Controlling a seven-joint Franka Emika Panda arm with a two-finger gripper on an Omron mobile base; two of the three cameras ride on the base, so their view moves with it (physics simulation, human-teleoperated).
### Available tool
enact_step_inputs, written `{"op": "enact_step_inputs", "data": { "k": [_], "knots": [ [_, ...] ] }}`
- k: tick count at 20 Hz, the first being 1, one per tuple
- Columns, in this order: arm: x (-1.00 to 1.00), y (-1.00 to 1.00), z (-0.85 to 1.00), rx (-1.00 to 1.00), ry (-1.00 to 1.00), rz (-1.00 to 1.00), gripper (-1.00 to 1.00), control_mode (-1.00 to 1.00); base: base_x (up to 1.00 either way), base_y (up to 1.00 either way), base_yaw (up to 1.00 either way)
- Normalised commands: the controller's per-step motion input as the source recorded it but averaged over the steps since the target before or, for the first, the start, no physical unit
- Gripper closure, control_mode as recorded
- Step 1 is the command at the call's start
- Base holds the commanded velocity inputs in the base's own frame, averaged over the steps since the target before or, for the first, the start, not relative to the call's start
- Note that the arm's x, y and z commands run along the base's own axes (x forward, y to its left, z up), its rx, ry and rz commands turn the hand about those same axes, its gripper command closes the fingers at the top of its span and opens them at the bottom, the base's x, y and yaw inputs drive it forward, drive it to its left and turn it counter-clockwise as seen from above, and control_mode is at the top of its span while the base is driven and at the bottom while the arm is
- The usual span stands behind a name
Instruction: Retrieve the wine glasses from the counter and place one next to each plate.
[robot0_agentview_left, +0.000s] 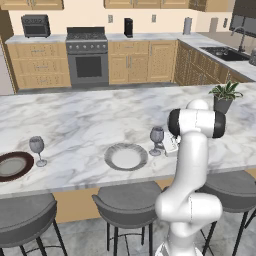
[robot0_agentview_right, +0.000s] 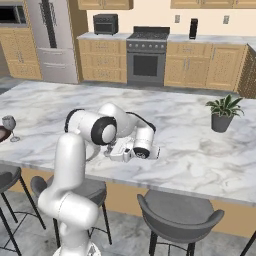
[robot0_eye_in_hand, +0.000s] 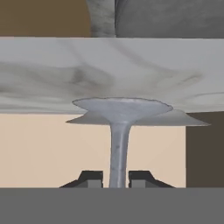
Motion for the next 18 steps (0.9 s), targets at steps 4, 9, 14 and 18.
{"op": "enact_step_inputs", "data": {
  "k": [4,9,14,18],
  "knots": [
    [0.0,0.01,-0.22,0.0,0.0,-0.01,-1.0,-1.0,0.0,0.0,0.0],
    [0.0,0.0,-0.03,0.0,0.0,-0.01,-1.0,-1.0,0.0,0.0,0.0],
    [0.0,0.0,0.0,0.0,0.0,0.0,-1.0,-1.0,0.0,0.0,0.0],
    [-0.04,-0.06,0.0,0.0,0.0,0.0,-1.0,-1.0,0.0,0.0,0.0]
  ]
}}
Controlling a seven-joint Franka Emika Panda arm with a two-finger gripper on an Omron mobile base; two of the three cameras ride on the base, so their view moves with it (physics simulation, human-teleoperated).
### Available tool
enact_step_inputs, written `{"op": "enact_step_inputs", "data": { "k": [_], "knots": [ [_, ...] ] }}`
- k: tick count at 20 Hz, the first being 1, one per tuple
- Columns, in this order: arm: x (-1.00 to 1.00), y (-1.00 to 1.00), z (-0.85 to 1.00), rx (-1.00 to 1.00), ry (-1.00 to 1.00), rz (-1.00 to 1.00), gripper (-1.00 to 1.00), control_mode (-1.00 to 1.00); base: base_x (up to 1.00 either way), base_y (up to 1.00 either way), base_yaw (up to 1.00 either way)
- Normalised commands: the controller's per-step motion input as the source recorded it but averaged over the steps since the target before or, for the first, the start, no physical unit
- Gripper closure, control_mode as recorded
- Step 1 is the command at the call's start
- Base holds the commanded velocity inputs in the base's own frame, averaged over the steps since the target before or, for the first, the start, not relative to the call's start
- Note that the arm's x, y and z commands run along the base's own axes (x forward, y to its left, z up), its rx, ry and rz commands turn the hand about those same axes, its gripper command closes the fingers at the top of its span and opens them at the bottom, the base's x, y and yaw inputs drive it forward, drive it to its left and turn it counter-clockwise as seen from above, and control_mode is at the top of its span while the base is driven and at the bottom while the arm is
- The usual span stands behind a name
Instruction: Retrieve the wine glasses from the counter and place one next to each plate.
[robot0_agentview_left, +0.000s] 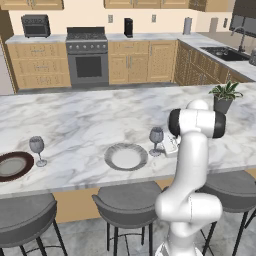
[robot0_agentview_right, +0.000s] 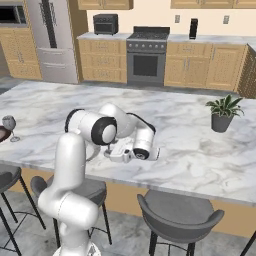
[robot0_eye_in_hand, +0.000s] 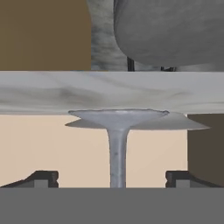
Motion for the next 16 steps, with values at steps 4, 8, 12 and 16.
{"op": "enact_step_inputs", "data": {
  "k": [4,8,12,16],
  "knots": [
    [-0.08,-0.41,0.0,0.0,0.0,-0.07,-1.0,-1.0,0.0,0.0,0.0],
    [-0.39,-0.39,0.02,0.0,-0.06,-0.08,-1.0,-1.0,0.0,0.0,0.0],
    [-0.59,-0.08,0.45,0.01,-0.19,-0.07,-1.0,-1.0,0.0,0.0,0.0],
    [-0.57,0.0,0.77,0.0,-0.15,-0.07,-1.0,-1.0,0.0,0.0,0.0]
  ]
}}
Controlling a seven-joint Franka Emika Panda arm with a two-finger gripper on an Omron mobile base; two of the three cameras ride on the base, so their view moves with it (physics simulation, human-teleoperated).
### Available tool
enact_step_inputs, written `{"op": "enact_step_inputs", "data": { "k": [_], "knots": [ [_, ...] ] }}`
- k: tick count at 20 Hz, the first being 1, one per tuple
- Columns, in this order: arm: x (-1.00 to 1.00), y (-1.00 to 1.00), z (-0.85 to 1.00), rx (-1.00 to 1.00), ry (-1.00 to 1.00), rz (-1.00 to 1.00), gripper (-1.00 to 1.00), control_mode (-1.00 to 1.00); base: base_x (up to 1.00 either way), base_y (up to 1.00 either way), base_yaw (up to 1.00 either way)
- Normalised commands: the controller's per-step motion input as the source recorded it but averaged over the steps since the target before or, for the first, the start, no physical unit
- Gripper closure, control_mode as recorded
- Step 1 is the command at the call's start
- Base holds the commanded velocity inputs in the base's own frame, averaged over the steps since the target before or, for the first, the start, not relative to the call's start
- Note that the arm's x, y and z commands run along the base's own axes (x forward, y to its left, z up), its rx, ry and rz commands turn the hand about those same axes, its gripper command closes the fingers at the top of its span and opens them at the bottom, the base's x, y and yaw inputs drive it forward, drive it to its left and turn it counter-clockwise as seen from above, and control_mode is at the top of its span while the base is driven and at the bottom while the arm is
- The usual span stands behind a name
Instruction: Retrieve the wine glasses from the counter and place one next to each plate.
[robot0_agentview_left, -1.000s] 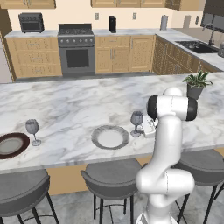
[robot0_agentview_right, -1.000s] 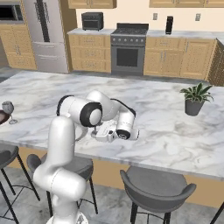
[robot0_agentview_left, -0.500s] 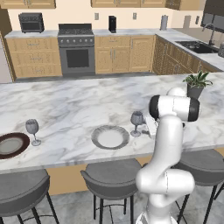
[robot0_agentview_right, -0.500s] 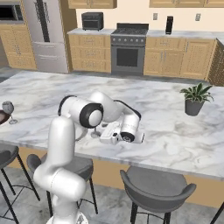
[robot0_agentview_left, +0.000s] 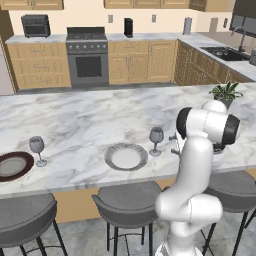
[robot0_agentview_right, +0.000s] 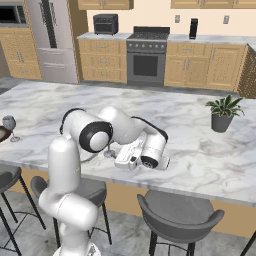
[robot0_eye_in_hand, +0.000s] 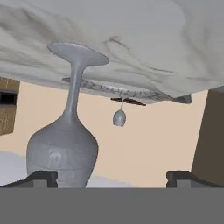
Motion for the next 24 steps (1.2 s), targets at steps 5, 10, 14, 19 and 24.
{"op": "enact_step_inputs", "data": {
  "k": [5,10,14,19,24],
  "knots": [
    [-0.58,0.08,0.89,0.0,-0.07,-0.03,-1.0,-1.0,0.0,0.0,0.0],
    [-0.57,0.19,0.96,0.0,-0.01,0.0,-1.0,-1.0,0.0,0.0,0.0],
    [-0.57,0.27,0.89,0.0,-0.01,0.0,-1.0,-1.0,0.0,0.0,0.0],
    [-0.69,0.44,0.81,0.0,-0.08,0.0,-1.0,-1.0,0.0,0.0,0.0],
    [-0.96,0.34,0.73,0.0,-0.13,0.0,-1.0,-1.0,0.0,0.0,0.0]
  ]
}}
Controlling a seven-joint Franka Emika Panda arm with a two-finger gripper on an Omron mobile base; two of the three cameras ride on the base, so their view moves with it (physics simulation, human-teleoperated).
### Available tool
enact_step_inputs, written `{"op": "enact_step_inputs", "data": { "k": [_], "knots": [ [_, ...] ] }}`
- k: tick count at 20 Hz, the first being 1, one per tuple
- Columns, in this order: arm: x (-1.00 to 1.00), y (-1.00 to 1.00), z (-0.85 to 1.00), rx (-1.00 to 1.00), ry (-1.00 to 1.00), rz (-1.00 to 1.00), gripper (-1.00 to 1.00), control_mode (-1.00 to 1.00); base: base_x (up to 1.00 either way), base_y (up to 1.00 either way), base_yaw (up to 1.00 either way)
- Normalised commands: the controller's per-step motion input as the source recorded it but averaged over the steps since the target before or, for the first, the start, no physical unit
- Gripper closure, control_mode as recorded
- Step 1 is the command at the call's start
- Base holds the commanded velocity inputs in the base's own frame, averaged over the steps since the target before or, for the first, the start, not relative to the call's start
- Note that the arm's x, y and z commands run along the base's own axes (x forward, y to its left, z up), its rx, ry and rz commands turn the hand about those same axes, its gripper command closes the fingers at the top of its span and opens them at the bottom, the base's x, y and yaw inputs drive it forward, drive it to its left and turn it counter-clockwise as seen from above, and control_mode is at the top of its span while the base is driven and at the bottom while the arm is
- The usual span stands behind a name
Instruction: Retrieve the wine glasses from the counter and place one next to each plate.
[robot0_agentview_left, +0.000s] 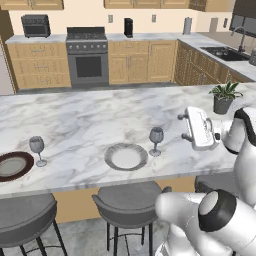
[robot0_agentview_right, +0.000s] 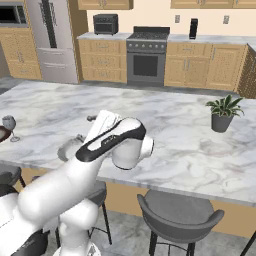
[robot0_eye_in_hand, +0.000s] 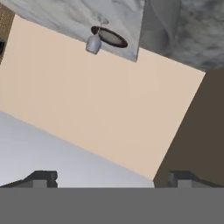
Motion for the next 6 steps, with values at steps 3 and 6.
{"op": "enact_step_inputs", "data": {
  "k": [3,6],
  "knots": [
    [-1.0,0.13,0.67,0.0,-0.26,0.02,-1.0,-1.0,0.0,0.0,0.0],
    [-1.0,0.0,0.62,0.0,-0.34,0.0,-1.0,-1.0,0.0,0.0,0.0]
  ]
}}
